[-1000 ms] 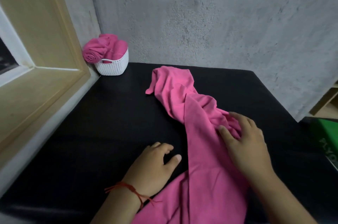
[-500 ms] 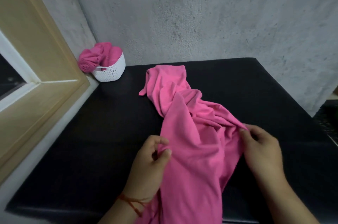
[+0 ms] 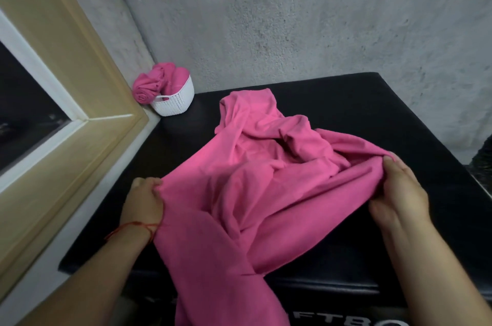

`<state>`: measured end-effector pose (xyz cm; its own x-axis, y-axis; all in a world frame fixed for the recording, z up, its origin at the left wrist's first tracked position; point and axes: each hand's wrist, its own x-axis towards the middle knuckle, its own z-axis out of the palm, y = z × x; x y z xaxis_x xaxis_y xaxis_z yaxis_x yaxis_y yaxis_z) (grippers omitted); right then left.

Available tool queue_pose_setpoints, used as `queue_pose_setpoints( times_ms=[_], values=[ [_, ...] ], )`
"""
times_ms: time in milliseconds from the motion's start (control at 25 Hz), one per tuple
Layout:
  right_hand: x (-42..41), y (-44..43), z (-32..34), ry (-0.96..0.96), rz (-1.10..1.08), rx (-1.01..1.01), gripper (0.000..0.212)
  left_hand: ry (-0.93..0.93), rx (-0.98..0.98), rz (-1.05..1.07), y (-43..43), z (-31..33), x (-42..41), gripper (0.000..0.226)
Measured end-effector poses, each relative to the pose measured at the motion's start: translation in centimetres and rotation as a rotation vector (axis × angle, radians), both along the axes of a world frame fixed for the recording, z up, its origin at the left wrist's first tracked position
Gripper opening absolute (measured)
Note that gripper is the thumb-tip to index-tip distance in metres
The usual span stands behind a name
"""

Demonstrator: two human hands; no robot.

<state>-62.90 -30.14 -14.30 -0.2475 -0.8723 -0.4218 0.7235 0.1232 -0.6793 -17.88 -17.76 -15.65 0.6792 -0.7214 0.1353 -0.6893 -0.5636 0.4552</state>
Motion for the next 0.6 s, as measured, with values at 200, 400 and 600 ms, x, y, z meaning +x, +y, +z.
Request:
queue_pose_setpoints(
  times_ms=[200, 400, 600],
  values=[
    [1.6, 2.0, 1.4, 0.212, 0.146, -0.076, 0.033, -0.046, -0.005, -0.082, 0.0, -0.5, -7.4, 0.055],
    [3.6, 7.5, -0.2, 0.559, 0.303, -0.11, 0.096, -0.104, 0.26, -0.161, 2.6, -3.8, -12.2, 0.08],
    [3.2, 11.5, -1.4, 0.936, 0.436, -0.246, 0.088, -0.191, 0.309, -0.171, 2.7, -4.7, -11.7, 0.094]
  ],
)
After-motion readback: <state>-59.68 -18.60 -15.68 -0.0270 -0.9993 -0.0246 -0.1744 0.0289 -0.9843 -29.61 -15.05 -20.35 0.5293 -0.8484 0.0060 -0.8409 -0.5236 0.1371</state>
